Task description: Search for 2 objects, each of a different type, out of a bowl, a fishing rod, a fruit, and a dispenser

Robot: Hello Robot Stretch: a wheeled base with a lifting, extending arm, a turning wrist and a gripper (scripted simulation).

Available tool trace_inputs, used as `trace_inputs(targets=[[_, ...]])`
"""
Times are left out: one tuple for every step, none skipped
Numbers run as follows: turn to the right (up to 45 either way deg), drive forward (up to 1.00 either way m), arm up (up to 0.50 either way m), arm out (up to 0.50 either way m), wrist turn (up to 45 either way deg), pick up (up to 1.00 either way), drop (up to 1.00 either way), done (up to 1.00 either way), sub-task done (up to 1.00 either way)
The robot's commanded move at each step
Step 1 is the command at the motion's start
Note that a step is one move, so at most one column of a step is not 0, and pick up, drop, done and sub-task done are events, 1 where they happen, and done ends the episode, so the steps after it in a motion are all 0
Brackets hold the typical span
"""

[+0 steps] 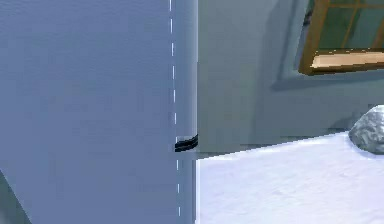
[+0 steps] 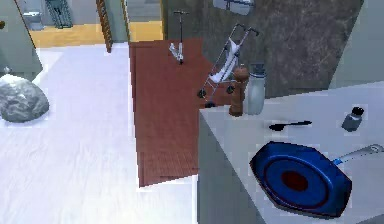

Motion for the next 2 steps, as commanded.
trace_inputs(targets=[[27.0, 0.00, 0.00, 0.00, 0.0, 0.00, 0.00, 0.00, 0.00], [0.0, 0.10, 0.00, 0.00, 0.0, 0.00, 0.00, 0.00, 0.00]])
